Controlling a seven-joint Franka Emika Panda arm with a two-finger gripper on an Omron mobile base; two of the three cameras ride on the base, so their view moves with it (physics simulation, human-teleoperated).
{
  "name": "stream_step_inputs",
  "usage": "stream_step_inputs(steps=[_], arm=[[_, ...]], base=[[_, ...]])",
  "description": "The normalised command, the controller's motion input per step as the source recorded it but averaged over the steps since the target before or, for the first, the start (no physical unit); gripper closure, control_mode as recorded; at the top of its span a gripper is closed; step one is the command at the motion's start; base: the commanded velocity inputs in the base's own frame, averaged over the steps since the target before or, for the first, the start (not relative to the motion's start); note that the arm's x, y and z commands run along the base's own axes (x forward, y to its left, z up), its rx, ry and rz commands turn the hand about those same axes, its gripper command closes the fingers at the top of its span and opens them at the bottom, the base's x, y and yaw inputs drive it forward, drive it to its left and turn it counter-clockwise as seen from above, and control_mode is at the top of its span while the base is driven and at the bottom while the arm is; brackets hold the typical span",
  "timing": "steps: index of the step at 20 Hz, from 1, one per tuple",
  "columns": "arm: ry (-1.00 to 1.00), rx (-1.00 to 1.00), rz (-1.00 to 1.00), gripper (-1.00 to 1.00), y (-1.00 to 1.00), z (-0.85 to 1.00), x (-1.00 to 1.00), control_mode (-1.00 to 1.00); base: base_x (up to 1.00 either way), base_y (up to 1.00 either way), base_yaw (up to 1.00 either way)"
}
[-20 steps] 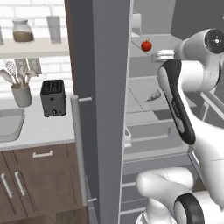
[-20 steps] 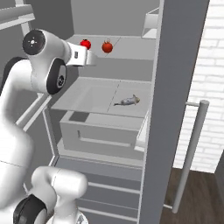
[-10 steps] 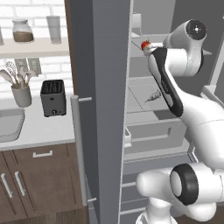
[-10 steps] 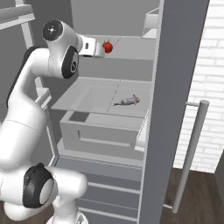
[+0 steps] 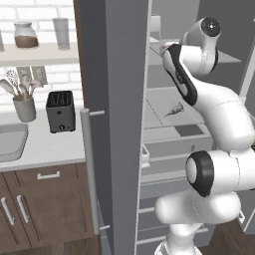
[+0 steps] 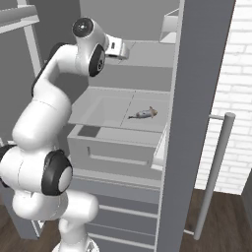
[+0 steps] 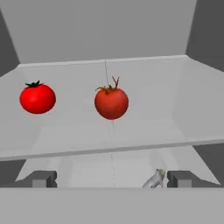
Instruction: Place one tomato and one fish in each tupperware on the nearby counter, to pack two identical lunches.
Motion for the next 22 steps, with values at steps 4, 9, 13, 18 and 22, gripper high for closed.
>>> stream_step_inputs(steps=[4, 9, 13, 18, 22], arm=[[0.0, 0.05, 0.03, -1.0, -0.04, -0.09, 0.6, -1.0], [0.0, 0.02, 0.02, -1.0, 0.0, -0.07, 0.54, -1.0], [0.0, 0.0, 0.01, -1.0, 0.0, -0.05, 0.49, -1.0], [0.0, 0.0, 0.01, -1.0, 0.0, -0.04, 0.45, -1.0], [0.0, 0.0, 0.01, -1.0, -0.03, -0.09, 0.41, -1.0]], base=[[0.0, 0.0, 0.0], [0.0, 0.0, 0.0], [0.0, 0.0, 0.0], [0.0, 0.0, 0.0], [0.0, 0.0, 0.0]])
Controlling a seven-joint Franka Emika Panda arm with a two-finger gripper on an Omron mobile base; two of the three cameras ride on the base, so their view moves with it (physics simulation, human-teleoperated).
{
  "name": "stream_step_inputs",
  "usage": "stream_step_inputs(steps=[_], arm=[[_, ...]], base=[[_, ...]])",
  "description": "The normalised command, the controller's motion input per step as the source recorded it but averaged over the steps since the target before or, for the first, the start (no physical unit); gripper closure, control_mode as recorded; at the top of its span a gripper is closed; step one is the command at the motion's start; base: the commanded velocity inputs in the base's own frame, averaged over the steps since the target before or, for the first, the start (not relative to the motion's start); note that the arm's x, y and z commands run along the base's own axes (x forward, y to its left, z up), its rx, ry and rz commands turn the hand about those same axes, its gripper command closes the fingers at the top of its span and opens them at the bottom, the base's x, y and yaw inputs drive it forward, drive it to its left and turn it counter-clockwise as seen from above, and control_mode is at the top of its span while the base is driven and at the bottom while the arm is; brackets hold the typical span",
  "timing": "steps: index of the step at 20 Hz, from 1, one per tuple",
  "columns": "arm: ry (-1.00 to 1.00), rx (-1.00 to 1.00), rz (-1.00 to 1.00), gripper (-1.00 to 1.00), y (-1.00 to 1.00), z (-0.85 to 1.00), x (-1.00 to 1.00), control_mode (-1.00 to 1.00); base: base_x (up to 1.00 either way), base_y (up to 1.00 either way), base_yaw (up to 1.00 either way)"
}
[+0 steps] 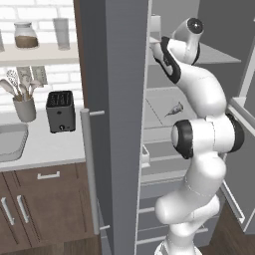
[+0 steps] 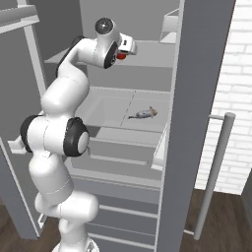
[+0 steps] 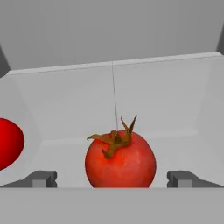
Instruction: Place one tomato and one fish in each tupperware on the nearby counter, to pack two identical lunches.
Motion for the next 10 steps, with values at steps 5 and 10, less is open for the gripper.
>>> stream_step_inputs(steps=[5, 10], arm=[[0.0, 0.0, 0.02, -1.0, -0.16, -0.08, 0.37, -1.0], [0.0, 0.0, 0.02, -1.0, -0.16, -0.1, 0.33, -1.0]], base=[[0.0, 0.0, 0.0], [0.0, 0.0, 0.0]])
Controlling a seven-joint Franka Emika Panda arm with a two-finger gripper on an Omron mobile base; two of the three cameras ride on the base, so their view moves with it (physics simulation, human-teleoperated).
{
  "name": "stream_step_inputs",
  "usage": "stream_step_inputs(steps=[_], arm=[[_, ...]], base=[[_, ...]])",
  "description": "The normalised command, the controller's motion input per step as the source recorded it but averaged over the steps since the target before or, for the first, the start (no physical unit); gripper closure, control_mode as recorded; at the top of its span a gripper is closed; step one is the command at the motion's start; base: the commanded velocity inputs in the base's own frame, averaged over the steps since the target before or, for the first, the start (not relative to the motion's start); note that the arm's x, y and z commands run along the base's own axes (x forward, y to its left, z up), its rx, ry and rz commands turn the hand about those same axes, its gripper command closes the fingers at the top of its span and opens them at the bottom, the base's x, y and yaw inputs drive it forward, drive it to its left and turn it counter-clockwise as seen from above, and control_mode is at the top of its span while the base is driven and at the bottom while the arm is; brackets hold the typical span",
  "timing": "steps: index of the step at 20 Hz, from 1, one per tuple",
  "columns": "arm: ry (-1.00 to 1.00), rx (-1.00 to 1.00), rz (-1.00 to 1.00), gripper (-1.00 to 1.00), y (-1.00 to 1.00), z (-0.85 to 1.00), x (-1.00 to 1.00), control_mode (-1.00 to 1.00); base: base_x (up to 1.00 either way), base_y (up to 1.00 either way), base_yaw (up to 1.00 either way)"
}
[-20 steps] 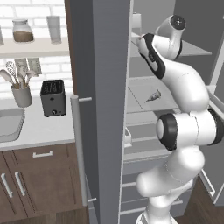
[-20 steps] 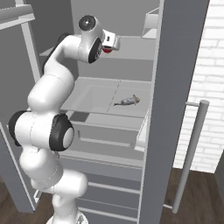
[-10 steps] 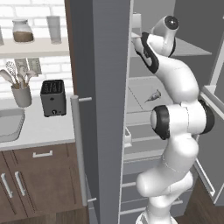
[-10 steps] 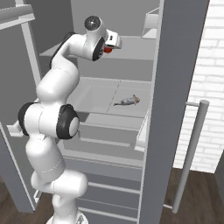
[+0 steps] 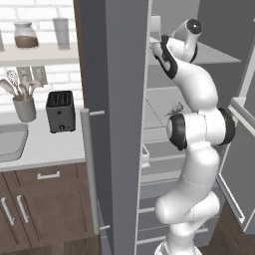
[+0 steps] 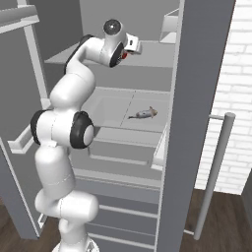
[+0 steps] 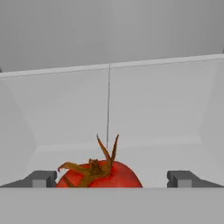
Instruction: Place one tomato and one fish in each tupperware on the nearby counter, to pack two identical lunches.
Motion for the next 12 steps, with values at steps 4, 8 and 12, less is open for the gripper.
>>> stream_step_inputs(steps=[4, 8, 12], arm=[[0.01, 0.0, 0.01, 1.0, -0.01, -0.36, 0.18, -1.0], [0.08, 0.0, 0.0, 1.0, 0.0, -0.49, 0.02, -1.0], [0.06, -0.01, 0.0, 1.0, 0.0, -0.62, -0.04, -1.0]], base=[[0.0, 0.0, 0.0], [0.0, 0.0, 0.0], [0.0, 0.0, 0.0]])
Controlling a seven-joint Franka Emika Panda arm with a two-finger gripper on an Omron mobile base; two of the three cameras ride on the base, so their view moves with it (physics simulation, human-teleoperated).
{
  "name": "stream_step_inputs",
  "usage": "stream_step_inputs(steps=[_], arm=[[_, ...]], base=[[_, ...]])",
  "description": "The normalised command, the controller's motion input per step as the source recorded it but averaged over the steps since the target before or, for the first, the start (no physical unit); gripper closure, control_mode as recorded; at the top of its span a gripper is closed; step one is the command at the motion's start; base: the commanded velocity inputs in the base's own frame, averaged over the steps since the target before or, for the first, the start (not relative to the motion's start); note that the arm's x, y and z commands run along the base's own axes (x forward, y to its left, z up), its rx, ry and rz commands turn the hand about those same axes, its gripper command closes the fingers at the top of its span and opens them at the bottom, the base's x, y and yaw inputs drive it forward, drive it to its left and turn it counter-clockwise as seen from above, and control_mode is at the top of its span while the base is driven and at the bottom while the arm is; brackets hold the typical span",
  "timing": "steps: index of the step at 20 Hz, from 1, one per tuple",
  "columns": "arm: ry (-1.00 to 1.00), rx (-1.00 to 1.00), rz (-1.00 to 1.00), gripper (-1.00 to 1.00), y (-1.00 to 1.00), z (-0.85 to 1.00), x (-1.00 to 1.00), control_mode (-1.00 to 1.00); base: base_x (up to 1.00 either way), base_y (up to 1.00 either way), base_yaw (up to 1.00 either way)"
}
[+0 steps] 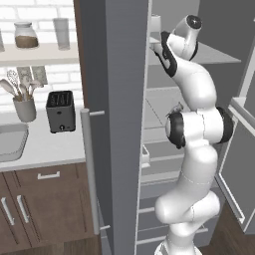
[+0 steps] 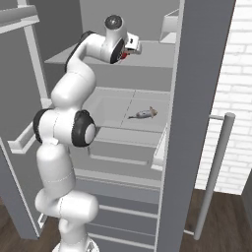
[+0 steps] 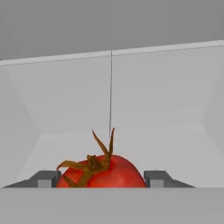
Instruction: Place one tomato and one fish in each tupperware on the nearby counter, to pack two identical lunches.
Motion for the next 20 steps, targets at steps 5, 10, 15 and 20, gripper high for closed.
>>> stream_step_inputs(steps=[5, 10, 15, 20], arm=[[-0.18, 0.0, 0.0, 1.0, 0.0, -0.35, -0.58, -1.0], [-0.26, 0.0, 0.01, 1.0, -0.03, -0.2, -1.0, -1.0], [0.0, 0.0, 0.0, 1.0, -0.22, 0.0, -1.0, -1.0], [0.0, 0.0, 0.0, 1.0, -0.17, 0.0, -1.0, -1.0]], base=[[0.0, 0.0, 0.0], [0.0, 0.0, 0.0], [0.0, 0.0, 0.0], [0.0, 0.0, 0.0]])
